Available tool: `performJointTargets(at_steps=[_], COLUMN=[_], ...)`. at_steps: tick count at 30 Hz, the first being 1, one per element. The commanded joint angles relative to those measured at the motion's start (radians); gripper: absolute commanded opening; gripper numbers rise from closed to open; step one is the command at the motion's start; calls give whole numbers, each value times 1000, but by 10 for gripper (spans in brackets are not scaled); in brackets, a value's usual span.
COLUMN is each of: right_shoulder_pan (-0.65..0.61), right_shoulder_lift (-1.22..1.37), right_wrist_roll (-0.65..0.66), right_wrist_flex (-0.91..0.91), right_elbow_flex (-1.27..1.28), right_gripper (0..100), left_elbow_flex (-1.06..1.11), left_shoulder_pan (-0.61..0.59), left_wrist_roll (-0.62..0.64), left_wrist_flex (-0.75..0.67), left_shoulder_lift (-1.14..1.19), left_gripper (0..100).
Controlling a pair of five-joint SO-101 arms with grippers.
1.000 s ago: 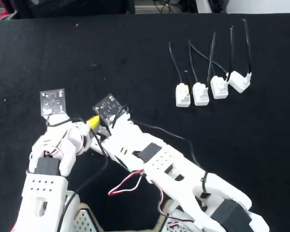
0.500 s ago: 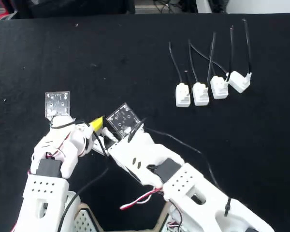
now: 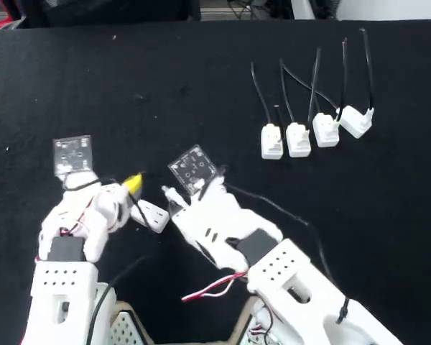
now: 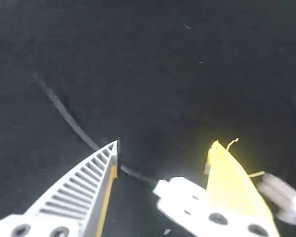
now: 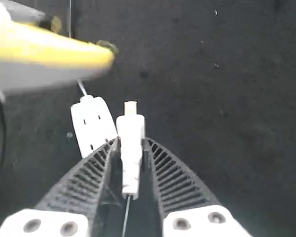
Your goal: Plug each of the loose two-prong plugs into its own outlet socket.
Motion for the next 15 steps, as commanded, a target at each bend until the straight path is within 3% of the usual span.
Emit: performJointTargets(at_steps=[1,8,15], right_shoulder_pan=[-38,-222,-207], right_shoulder_lift=[15,291,441], right_wrist_roll=[68,43,-15], right_wrist_flex=[173,247,170], right_elbow_flex=[-176,-285,-309], right_gripper=[11,11,11], left_elbow_flex=[-71,-143,-354], left_shoulder_pan=[-67,-74,-145], left_wrist_roll=[-8,-63,-64], left_wrist_flex=[34,38,34], left_shoulder_lift=[-2,164,621], left_gripper=[289,288,288])
